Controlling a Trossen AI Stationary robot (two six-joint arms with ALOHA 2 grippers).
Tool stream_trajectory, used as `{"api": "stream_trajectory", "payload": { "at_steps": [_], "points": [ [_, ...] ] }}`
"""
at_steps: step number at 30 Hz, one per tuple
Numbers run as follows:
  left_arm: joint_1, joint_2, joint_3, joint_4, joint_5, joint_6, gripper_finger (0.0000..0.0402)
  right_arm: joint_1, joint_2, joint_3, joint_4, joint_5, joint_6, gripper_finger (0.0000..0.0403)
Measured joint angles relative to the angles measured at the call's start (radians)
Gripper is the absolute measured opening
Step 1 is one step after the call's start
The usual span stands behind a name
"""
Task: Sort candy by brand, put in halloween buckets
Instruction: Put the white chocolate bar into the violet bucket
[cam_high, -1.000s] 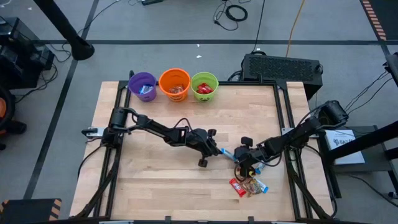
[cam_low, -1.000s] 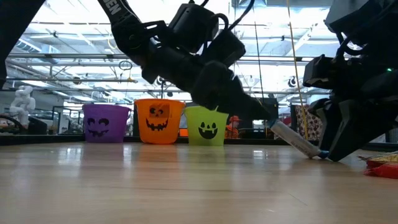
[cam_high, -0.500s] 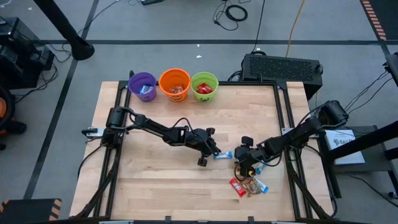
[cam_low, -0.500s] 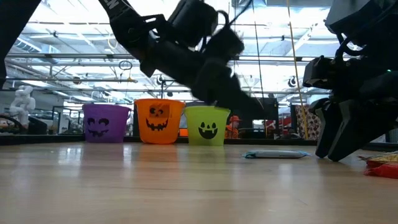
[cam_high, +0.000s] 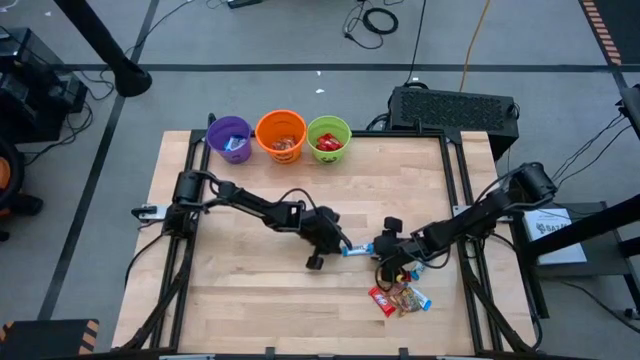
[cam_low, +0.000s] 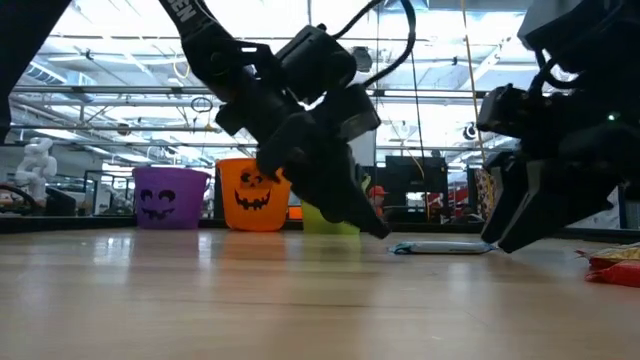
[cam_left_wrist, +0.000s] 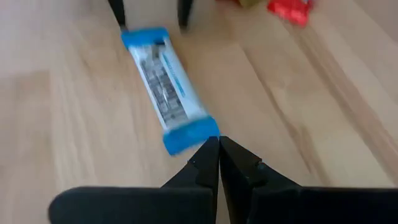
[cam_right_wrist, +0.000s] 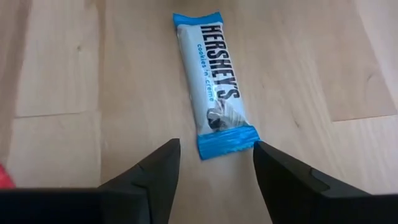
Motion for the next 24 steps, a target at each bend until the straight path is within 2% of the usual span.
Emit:
{"api": "stream_trajectory", "payload": {
  "at_steps": [8, 11, 19, 22, 24],
  "points": [
    [-0.002, 0.003, 0.001, 0.012, -0.026, 0.002, 0.0021, -0.018, 0.039, 0.002, 0.045, -0.005, -0.016, 0.0200],
    [-0.002, 0.022, 0.001, 0.023, -0.027, 0.002, 0.0021, -0.020, 0.039, 0.003, 0.049, -0.008, -0.026, 0.0178],
    [-0.002, 0.033, 0.001, 0.040, -0.074, 0.028, 0.0021, -0.020, 0.042, 0.002, 0.067, 0.001, -0.042, 0.0079],
    [-0.001, 0.033, 0.001, 0.036, -0.076, 0.028, 0.0021, -0.020, 0.042, 0.001, 0.067, 0.004, -0.060, 0.0074],
    [0.001, 0.033, 0.001, 0.027, -0.083, 0.028, 0.0021, -0.005, 0.036, 0.001, 0.051, 0.012, -0.086, 0.0086]
  ]
}}
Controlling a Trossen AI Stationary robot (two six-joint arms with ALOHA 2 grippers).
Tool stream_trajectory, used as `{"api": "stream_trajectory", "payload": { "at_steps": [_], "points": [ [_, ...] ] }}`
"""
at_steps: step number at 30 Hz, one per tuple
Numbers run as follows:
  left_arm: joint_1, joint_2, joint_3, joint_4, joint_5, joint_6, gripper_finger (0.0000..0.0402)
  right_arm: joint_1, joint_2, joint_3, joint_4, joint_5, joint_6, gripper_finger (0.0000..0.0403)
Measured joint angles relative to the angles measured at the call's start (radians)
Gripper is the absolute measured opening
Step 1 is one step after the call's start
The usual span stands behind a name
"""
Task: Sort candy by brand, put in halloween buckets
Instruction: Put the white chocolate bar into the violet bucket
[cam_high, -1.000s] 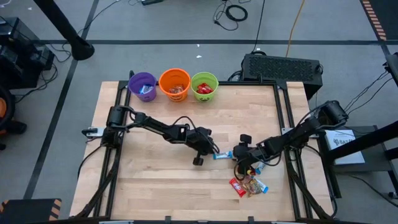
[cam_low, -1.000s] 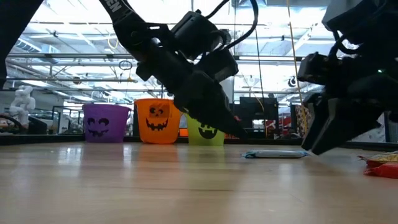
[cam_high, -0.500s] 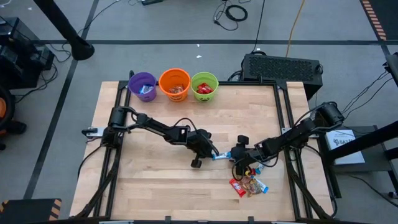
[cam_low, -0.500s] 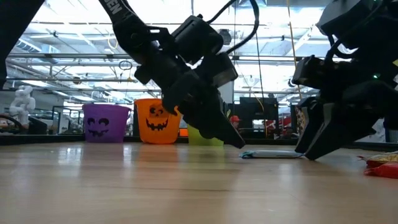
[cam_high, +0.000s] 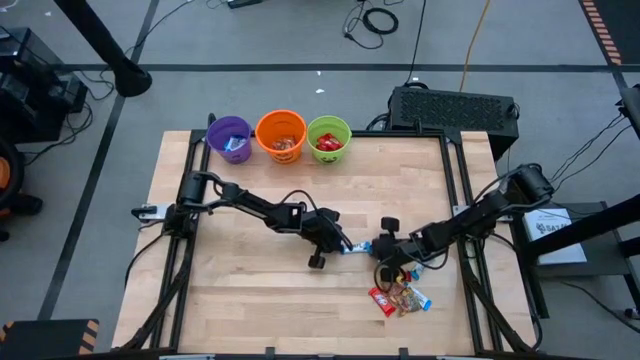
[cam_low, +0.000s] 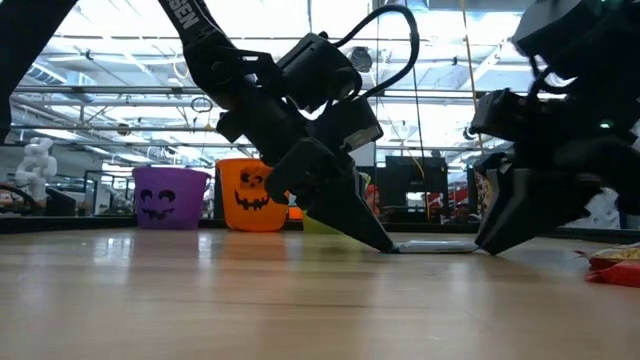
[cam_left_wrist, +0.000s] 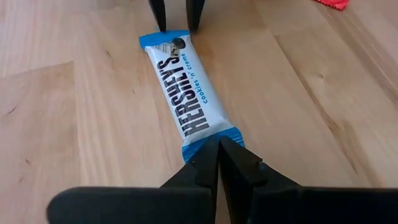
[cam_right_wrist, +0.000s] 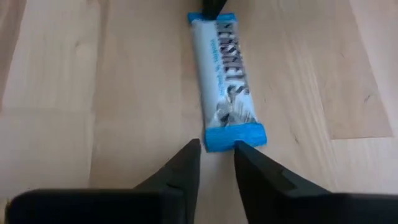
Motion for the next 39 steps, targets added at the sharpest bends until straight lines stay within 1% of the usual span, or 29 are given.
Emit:
{"api": "stream_trajectory", "payload": {
  "at_steps": [4, 9, 11, 13, 16, 20, 23, 28, 32, 39],
  "points": [
    [0.003, 0.000, 0.000, -0.001, -0.003, 0.000, 0.0022, 0.043, -0.013, 0.010, -0.061, 0.063, -0.089, 0.0139],
    [0.003, 0.000, 0.000, -0.001, -0.008, 0.001, 0.0022, 0.099, -0.017, 0.030, -0.071, 0.249, -0.257, 0.0214],
    [0.003, 0.000, 0.000, -0.001, -0.022, 0.002, 0.0022, 0.097, -0.011, 0.031, -0.068, 0.269, -0.302, 0.0235],
    [0.003, 0.000, 0.000, -0.001, -0.030, 0.015, 0.0022, 0.091, 0.005, 0.031, -0.073, 0.277, -0.358, 0.0244],
    [0.003, 0.000, 0.000, -0.002, -0.032, 0.034, 0.0022, 0.089, 0.022, 0.031, -0.072, 0.278, -0.434, 0.0243],
    [0.003, 0.000, 0.000, -0.002, -0.036, 0.040, 0.0022, 0.089, 0.037, 0.032, -0.069, 0.280, -0.513, 0.0230],
    [0.003, 0.000, 0.000, -0.002, -0.067, 0.086, 0.0022, 0.089, 0.048, 0.032, -0.054, 0.280, -0.558, 0.0219],
    [0.003, 0.000, 0.000, 0.011, -0.110, 0.161, 0.0022, 0.075, 0.078, 0.034, -0.004, 0.276, -0.591, 0.0205],
    [0.003, 0.000, 0.000, 0.011, -0.110, 0.185, 0.0022, 0.071, 0.086, 0.034, 0.009, 0.275, -0.606, 0.0194],
    [0.003, 0.001, 0.000, 0.022, -0.109, 0.219, 0.0022, 0.058, 0.085, 0.033, 0.009, 0.283, -0.589, 0.0162]
  ]
}}
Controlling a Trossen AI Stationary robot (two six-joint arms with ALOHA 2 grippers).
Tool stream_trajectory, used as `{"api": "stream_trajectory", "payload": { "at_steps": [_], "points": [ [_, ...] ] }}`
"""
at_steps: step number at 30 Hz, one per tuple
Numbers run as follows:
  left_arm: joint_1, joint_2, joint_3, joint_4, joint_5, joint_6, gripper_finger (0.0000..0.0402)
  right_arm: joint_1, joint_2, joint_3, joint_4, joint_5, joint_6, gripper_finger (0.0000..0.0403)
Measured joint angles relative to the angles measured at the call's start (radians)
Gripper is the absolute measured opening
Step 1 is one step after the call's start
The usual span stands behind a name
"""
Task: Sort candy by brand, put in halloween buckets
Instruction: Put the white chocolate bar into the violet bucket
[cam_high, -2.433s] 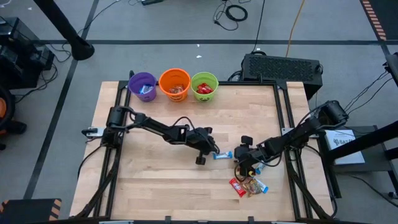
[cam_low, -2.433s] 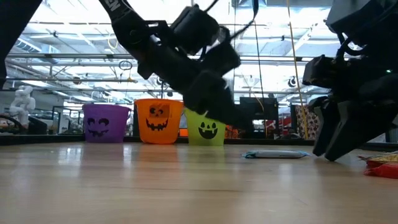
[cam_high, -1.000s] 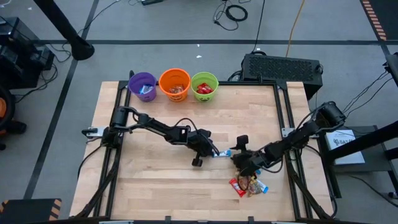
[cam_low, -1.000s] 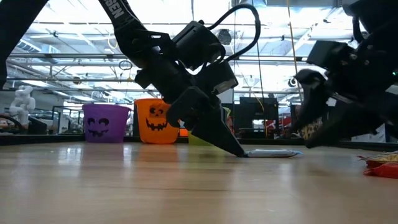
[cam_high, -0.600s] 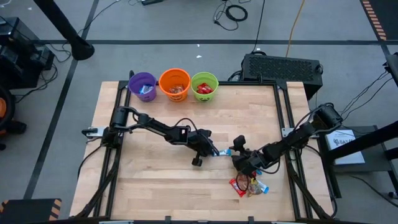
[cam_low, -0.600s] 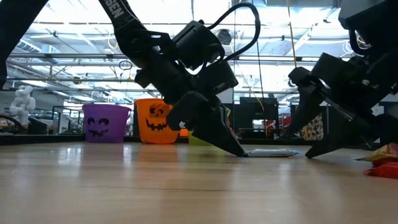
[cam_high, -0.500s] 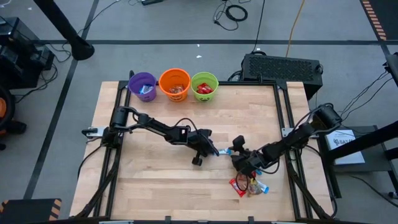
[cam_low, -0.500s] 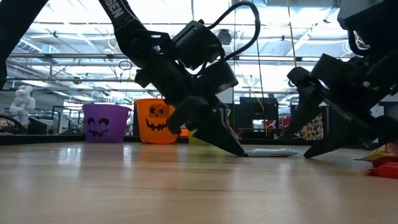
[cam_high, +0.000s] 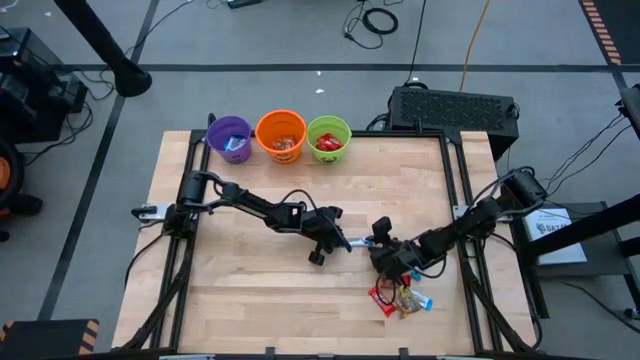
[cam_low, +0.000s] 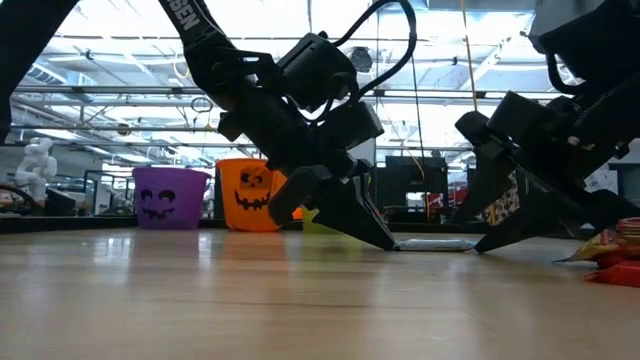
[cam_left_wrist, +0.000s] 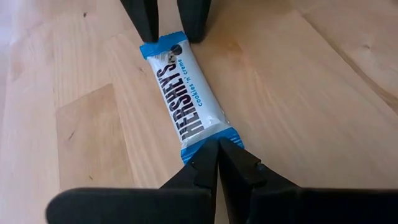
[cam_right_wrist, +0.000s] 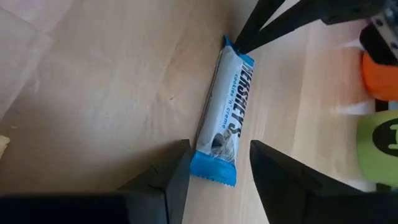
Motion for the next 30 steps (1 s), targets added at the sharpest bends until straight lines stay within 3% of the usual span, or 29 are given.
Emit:
{"api": "stream_trajectory", "payload": {
  "at_steps": [23, 30],
  "points": [
    [0.000, 0.000, 0.000, 0.003, 0.006, 0.026, 0.0022, -0.065, 0.001, -0.001, -0.030, -0.107, 0.139, 0.0008],
    [0.000, 0.000, 0.000, 0.008, 0.006, 0.022, 0.0022, -0.065, -0.003, -0.002, -0.031, -0.112, 0.139, 0.0001]
  ]
}}
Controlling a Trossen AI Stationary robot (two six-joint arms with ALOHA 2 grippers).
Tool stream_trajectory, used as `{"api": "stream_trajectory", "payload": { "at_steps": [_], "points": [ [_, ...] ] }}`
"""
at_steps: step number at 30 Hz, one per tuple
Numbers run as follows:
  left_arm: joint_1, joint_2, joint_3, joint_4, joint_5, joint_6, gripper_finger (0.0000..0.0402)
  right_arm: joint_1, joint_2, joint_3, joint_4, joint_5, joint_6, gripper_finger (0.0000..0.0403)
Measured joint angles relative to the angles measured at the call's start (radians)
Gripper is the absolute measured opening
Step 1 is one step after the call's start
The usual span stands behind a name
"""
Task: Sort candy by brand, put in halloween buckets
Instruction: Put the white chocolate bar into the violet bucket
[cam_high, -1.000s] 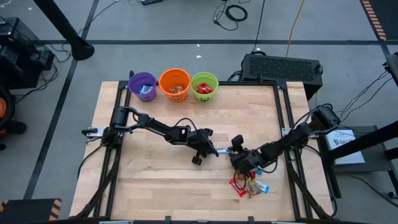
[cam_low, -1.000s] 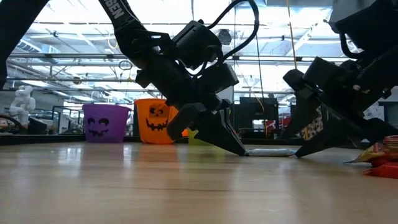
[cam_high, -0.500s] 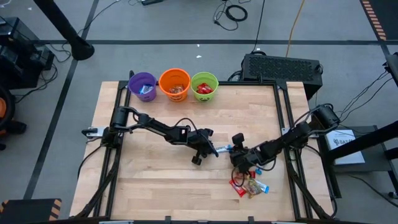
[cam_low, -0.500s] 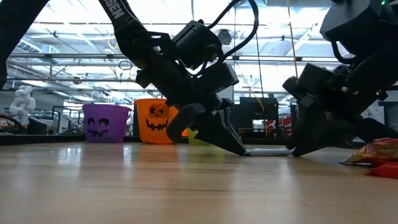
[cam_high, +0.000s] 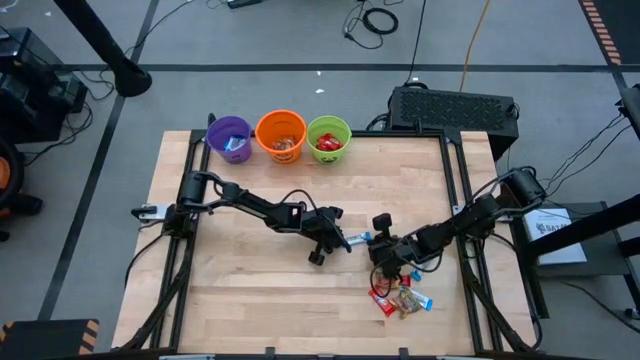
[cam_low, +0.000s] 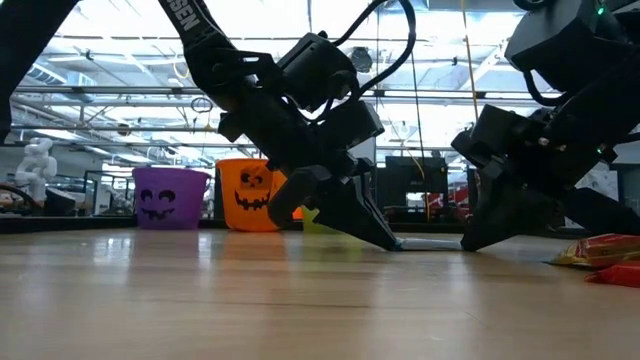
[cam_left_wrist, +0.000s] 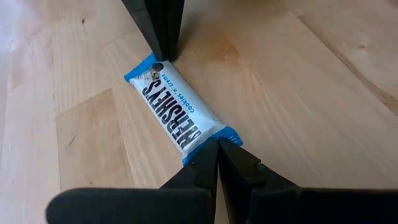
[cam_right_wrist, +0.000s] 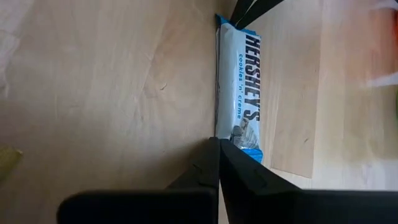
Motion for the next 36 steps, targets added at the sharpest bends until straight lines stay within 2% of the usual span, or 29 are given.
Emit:
{"api": "stream_trajectory", "payload": {
  "at_steps": [5, 10, 15, 20, 29, 36],
  "points": [
    [-0.006, -0.038, -0.002, -0.023, -0.002, -0.052, 0.0022, 0.014, -0.045, -0.004, -0.031, -0.009, 0.000, 0.0001],
    [-0.018, -0.125, -0.001, -0.121, -0.012, -0.082, 0.0022, 0.027, -0.124, -0.003, -0.084, -0.004, 0.022, 0.0000],
    [-0.029, -0.159, 0.000, -0.142, -0.129, -0.142, 0.0022, 0.032, -0.191, -0.002, -0.095, -0.007, 0.047, 0.0000],
    [-0.046, -0.159, 0.000, -0.130, -0.136, -0.183, 0.0028, 0.032, -0.233, -0.001, -0.141, -0.022, 0.143, 0.0000],
    [-0.059, -0.159, -0.001, -0.129, -0.143, -0.296, 0.0113, -0.009, -0.237, -0.001, -0.169, -0.062, 0.208, 0.0000],
    [-0.090, -0.147, -0.048, -0.039, -0.234, -0.322, 0.0188, -0.037, -0.237, -0.001, -0.168, -0.086, 0.225, 0.0000]
  ]
}}
